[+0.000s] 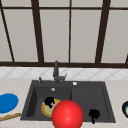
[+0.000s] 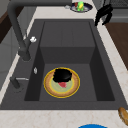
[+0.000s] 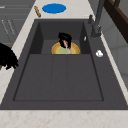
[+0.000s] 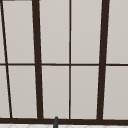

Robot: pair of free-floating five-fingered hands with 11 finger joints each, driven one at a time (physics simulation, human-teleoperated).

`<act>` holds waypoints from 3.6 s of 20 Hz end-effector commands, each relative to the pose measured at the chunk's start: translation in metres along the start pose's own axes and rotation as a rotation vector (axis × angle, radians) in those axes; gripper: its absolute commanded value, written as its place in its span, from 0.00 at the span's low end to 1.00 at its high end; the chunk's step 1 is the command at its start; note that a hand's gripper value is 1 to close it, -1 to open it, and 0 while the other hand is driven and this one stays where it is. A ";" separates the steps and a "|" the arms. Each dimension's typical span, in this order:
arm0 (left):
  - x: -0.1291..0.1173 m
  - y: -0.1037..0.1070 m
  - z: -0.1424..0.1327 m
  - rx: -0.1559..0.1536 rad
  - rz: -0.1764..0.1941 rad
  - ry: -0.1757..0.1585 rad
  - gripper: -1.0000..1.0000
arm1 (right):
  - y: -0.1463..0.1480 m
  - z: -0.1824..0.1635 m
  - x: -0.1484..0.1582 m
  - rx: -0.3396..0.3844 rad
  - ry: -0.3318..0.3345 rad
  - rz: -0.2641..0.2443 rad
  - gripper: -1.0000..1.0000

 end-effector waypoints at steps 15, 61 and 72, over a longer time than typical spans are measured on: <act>0.013 0.006 0.003 0.090 -0.022 -0.051 0.00 | 0.000 0.000 0.000 0.000 0.000 0.000 0.50; 0.079 0.116 0.008 -0.167 0.030 0.054 0.00 | 0.000 0.000 0.000 0.000 0.000 0.000 0.50; 0.082 0.114 0.007 -0.181 0.035 0.192 0.00 | 0.000 0.000 0.000 0.000 0.000 0.000 0.50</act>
